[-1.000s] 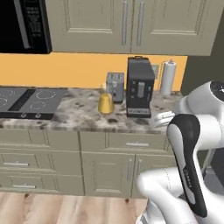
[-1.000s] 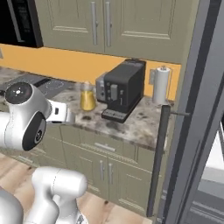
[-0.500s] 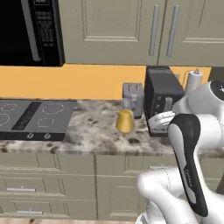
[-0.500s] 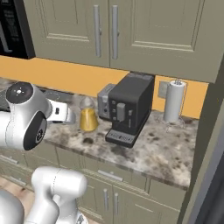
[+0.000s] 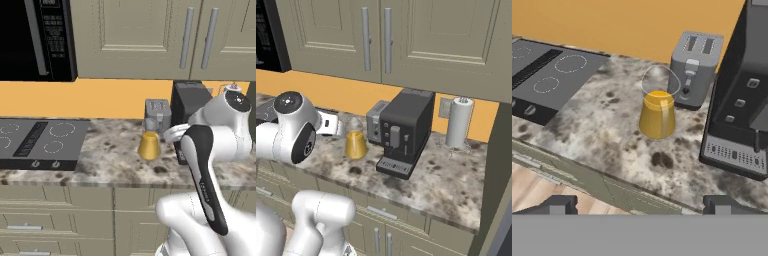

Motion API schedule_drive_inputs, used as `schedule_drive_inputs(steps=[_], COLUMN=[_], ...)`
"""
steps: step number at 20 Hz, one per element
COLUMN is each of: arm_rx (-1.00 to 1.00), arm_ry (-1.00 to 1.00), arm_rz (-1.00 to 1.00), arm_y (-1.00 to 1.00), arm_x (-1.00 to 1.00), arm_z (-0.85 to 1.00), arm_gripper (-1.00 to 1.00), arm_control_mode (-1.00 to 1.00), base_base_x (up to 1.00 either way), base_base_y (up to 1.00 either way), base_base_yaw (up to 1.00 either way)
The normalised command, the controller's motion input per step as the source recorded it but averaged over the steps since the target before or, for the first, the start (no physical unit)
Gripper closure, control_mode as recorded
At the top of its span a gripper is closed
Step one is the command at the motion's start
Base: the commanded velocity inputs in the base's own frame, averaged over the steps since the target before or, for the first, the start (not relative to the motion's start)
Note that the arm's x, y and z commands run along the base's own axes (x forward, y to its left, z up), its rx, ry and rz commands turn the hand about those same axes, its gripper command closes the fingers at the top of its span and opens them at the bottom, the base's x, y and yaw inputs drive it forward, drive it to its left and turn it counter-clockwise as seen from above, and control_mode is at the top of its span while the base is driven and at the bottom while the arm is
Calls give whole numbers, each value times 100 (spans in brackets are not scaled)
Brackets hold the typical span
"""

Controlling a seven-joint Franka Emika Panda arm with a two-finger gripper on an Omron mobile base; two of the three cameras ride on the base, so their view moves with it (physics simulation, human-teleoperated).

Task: Move the radish and eggplant from the second highest shelf to the top shelf to make space. Then, place the pitcher from the counter on the cleared second highest shelf.

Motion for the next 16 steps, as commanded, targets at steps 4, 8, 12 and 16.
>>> schedule_drive_inputs(steps=[4,8,12,16], arm_rx=[-1,-2,-5,-7], arm_ry=[6,6,5,1], arm_rz=[0,0,0,0], arm_y=[0,0,0,-1], arm_x=[48,43,36,18], arm_z=[-29,-38,-42,-41], arm_gripper=[-100,-100,-100,-100], arm_control_mode=[-100,-100,-100,-100], base_base_x=[0,0,0,0], base_base_y=[0,0,0,0], base_base_yaw=[0,0,0,0])
